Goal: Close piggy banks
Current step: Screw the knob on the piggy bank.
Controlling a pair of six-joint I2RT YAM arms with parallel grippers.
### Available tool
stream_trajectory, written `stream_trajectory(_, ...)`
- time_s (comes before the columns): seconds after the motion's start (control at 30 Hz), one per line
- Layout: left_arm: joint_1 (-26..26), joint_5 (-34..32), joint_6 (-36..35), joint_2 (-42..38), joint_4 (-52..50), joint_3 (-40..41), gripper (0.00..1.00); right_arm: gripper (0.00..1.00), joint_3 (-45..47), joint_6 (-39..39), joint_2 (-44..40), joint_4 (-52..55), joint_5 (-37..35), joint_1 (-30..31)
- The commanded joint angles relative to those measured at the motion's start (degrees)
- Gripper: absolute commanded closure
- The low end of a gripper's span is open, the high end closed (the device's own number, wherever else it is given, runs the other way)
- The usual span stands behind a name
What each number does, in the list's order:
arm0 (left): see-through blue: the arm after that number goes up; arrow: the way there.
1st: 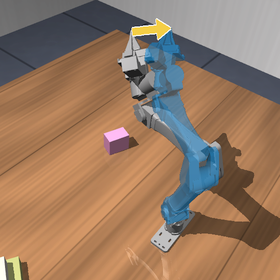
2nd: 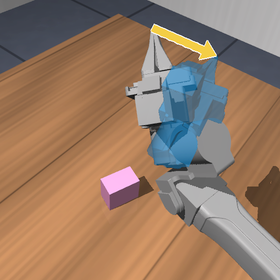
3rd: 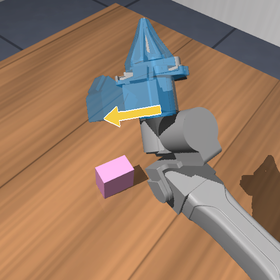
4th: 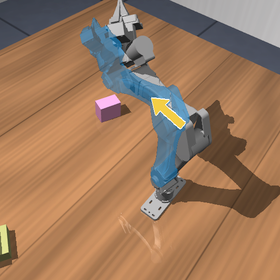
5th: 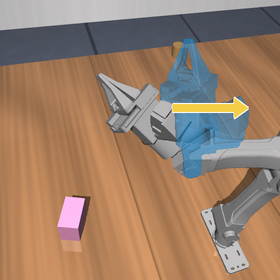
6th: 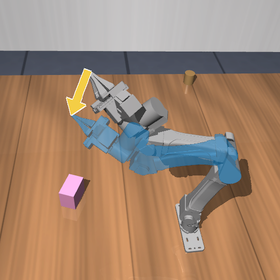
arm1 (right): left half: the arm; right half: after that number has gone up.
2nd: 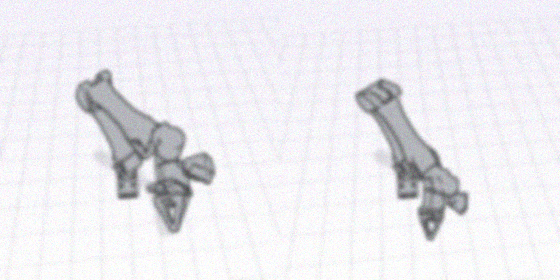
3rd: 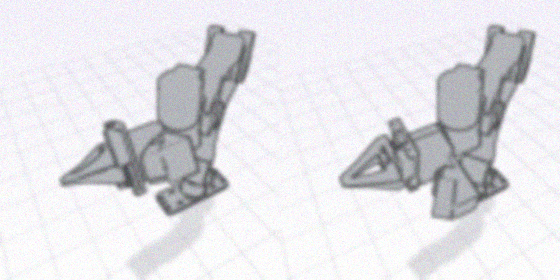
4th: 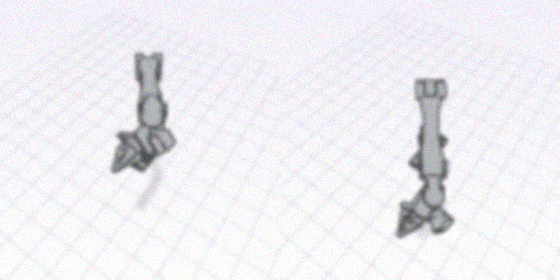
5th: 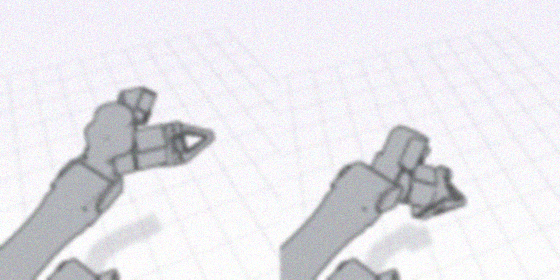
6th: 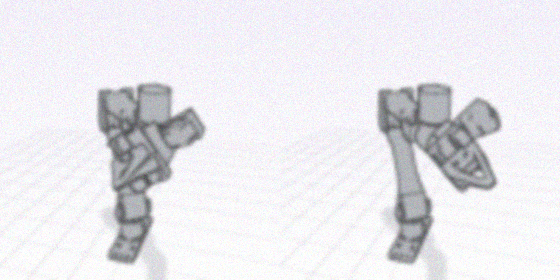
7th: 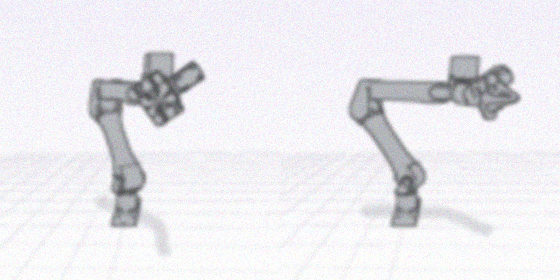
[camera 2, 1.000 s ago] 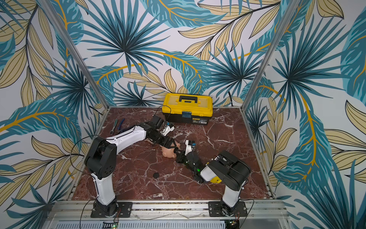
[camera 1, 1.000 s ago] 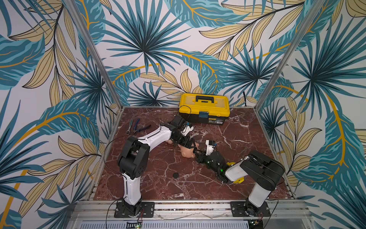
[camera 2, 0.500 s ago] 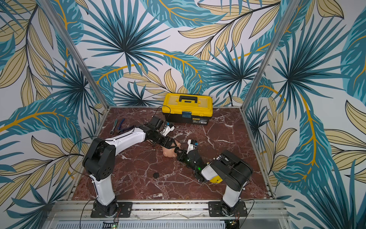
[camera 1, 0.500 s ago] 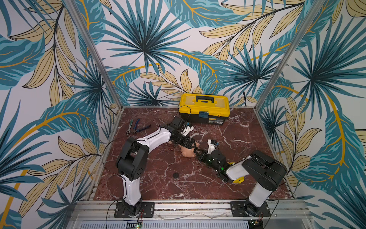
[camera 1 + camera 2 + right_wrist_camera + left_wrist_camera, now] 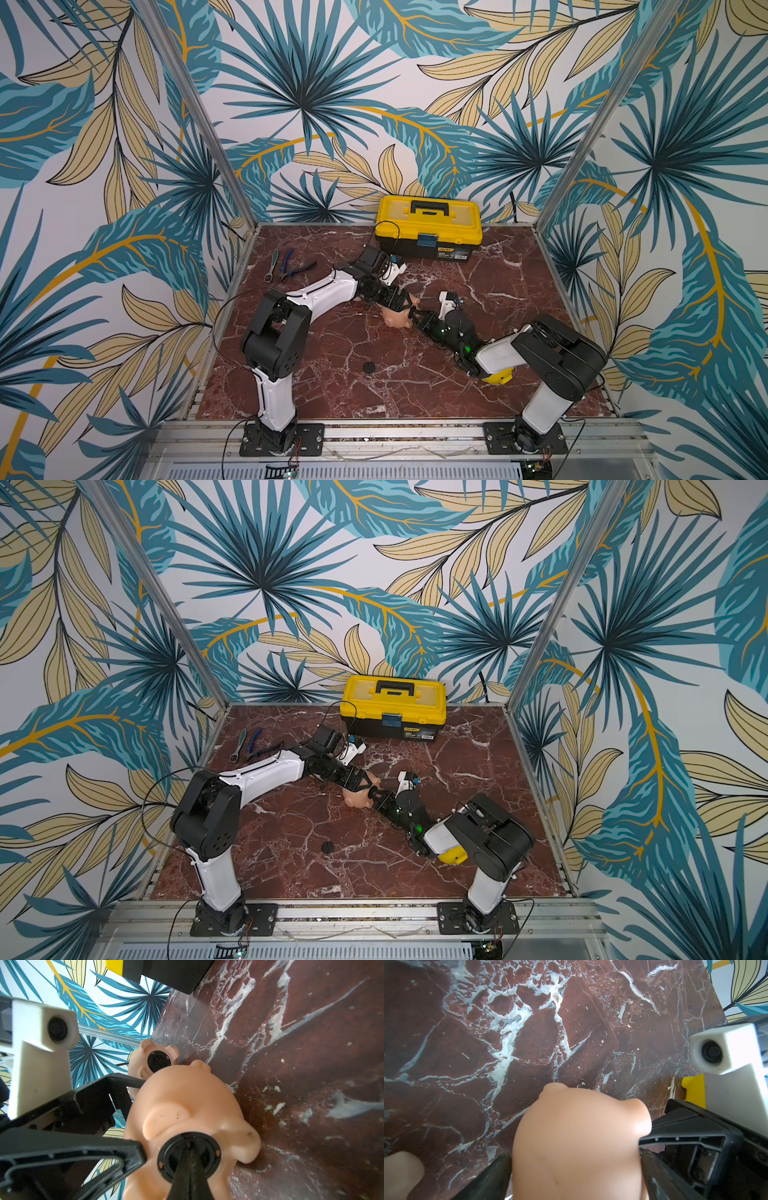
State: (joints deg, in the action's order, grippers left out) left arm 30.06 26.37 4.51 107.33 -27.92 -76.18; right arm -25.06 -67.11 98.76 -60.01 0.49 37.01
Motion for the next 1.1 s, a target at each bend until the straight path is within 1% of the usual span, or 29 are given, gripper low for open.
stream_trajectory(0.0, 1.24, 0.51, -1.58, 0.60, -7.90, 4.06, 0.05, 1.00, -1.76, -3.54, -2.41, -2.59, -4.71, -2.17)
stream_trajectory(0.4, 1.25, 0.06, -1.34, 0.12, -6.40, 5.17, 0.05, 1.00, -2.09, -10.78, -2.04, -2.52, -3.71, -3.19)
stream_trajectory(1.07, 1.22, -1.06, -0.03, 0.33, -5.39, 5.00, 0.05, 1.00, -1.92, -15.47, -1.12, -1.01, -2.46, -4.05)
